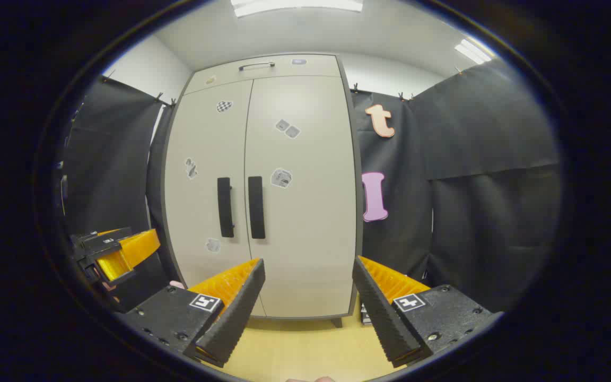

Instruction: Open the right door of the double-door shoe cabinet with the right hand, and open the left door with the left hand.

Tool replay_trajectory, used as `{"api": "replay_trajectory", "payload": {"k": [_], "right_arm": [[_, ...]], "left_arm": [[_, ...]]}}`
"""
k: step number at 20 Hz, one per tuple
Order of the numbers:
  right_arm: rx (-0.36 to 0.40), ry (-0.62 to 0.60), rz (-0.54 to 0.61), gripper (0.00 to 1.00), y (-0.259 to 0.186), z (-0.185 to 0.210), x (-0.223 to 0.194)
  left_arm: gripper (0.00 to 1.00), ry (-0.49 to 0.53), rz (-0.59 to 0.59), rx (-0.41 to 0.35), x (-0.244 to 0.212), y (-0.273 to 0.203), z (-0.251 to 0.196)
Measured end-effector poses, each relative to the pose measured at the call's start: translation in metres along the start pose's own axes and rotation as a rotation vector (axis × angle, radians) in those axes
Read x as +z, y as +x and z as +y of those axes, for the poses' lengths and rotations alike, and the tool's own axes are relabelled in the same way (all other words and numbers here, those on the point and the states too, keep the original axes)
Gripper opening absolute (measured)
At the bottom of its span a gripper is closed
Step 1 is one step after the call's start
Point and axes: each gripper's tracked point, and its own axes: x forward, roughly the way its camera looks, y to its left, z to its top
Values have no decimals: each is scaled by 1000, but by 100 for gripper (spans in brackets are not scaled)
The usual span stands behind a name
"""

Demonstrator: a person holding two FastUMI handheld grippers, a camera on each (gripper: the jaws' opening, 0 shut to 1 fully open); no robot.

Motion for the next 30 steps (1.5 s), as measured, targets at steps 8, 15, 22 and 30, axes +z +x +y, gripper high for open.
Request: {"api": "replay_trajectory", "payload": {"k": [8,15,22,30], "right_arm": [[-16,4,9,100,6,3,-7],[21,21,18,100,22,19,-5],[101,-13,-4,100,110,69,45],[102,25,64,98,210,101,54]], "left_arm": [[95,4,15,0,-7,8,3],[95,-1,24,5,-12,12,9],[95,-8,49,32,-23,2,24],[95,20,68,88,-31,-4,52]]}}
